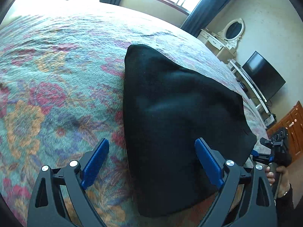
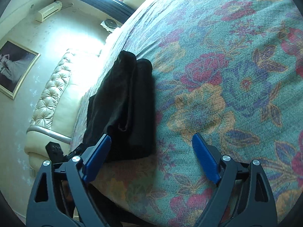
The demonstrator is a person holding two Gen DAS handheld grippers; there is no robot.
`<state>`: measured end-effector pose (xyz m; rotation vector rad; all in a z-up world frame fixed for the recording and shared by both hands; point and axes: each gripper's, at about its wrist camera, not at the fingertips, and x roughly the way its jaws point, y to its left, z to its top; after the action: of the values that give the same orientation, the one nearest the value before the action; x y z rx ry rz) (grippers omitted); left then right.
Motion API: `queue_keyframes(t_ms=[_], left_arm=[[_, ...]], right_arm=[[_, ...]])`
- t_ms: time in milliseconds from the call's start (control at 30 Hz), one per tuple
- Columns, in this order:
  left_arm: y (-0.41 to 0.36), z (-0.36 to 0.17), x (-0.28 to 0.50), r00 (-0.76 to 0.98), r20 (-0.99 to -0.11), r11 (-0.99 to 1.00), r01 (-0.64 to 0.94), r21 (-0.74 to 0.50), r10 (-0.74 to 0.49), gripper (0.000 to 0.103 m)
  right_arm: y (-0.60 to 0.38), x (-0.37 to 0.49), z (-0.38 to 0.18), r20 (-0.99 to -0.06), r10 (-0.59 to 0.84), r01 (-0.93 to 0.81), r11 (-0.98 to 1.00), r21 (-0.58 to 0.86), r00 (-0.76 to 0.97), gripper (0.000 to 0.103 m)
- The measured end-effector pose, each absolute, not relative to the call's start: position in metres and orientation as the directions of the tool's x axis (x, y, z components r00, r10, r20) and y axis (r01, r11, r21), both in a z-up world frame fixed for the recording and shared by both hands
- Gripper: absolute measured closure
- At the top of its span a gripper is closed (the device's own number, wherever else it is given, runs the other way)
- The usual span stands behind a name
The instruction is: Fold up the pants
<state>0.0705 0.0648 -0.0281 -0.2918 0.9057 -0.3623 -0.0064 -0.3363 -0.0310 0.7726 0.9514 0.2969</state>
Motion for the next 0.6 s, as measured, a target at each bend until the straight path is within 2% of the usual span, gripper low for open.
queue_keyframes(t_ms=[167,333,467,600], left_arm=[[0.043,-0.016,0.027,0.625,-0.734,0.964,0.149,-0.221,-0.265,0.012],[0.01,-0.003,-0.004,0.677,-0.714,0.982,0.171,-0.085,-0.179,0.012],[-0.012,-0.001,-0.01,0.659,-0.729,0.977,0.205,-0.066,-0.188,0.012],[-0.018,-0.001,-0.014,0.653,-0.735,0.979,0.187,-0.075,-0.181,0.012]], right_arm=[[-0.296,-0.029,-0.019,-0.732,0.345,0.096,0.868,0.487,0.587,0.012],[-0.252,-0.05,-0.008,-0.742,0.25,0.028,0.94,0.341,0.622,0.008],[-0.234,-0.062,-0.004,-0.733,0.214,-0.019,0.964,0.265,0.646,0.008],[-0.224,-0.066,-0.001,-0.729,0.219,-0.035,0.965,0.259,0.648,0.005]])
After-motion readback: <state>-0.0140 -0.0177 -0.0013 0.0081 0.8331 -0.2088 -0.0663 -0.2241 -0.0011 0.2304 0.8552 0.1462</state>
